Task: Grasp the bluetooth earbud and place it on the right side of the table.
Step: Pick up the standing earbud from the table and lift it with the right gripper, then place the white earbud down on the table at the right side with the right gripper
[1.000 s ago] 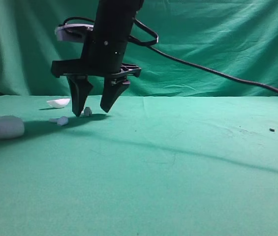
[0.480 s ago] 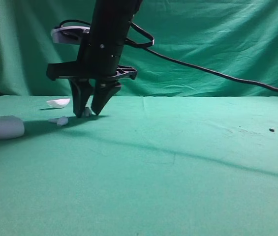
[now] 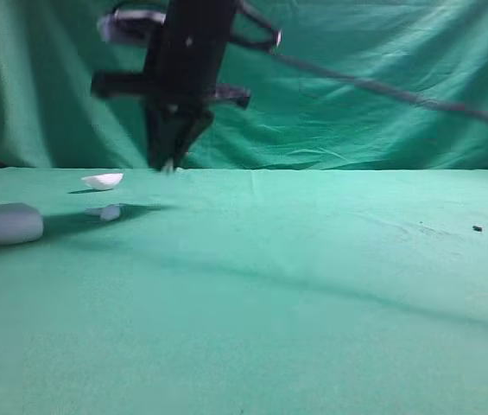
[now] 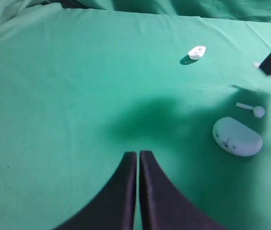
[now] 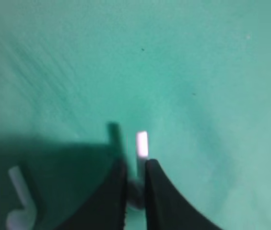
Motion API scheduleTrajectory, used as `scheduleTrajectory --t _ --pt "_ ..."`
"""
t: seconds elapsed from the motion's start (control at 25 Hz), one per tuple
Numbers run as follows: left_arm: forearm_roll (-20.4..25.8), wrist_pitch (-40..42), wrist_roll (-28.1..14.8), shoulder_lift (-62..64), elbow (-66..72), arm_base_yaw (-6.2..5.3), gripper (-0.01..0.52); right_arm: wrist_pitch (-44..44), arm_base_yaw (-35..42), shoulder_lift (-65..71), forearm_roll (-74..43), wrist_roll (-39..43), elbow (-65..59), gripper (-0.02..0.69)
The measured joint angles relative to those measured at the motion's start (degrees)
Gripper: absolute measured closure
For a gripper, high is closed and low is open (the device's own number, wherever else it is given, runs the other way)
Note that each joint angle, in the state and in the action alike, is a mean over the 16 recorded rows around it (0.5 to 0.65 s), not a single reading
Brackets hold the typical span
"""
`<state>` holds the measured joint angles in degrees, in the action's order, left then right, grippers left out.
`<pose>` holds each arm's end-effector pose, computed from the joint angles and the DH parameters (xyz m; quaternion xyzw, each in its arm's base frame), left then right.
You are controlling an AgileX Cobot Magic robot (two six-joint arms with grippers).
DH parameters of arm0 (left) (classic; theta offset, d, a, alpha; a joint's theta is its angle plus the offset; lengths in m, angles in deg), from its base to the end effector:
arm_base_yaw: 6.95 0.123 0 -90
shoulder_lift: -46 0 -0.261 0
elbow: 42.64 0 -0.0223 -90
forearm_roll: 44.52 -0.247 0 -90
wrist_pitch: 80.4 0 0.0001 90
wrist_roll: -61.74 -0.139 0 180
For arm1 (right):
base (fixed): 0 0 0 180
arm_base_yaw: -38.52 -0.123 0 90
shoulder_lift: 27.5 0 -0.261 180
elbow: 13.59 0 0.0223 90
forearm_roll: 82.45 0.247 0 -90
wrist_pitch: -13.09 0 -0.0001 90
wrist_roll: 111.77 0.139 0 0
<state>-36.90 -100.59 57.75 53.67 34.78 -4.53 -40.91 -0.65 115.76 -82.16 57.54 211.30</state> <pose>0.1197 -0.0013 0.1649 -0.0248 0.7935 -0.0221 0.6077 0.4037 0.3296 0.1420 -0.4084 0.8810 0.0610 0.2309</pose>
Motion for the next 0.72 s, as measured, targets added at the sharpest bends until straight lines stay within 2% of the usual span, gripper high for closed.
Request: scheduleTrajectory --t 0.4,0.56,0.72 --pt "0.0 0.0 0.0 0.0 0.0 0.0 0.514 -9.8 9.9 -15.2 -1.2 3.4 -3.5 0.585" --pt "0.0 0.0 0.0 0.0 0.0 0.0 0.514 -10.5 15.9 -23.2 -2.6 5.8 -12.1 0.585" --pt "0.0 0.0 0.0 0.0 0.0 0.0 0.514 -6.7 21.5 -30.1 -3.9 8.2 -25.5 0.585"
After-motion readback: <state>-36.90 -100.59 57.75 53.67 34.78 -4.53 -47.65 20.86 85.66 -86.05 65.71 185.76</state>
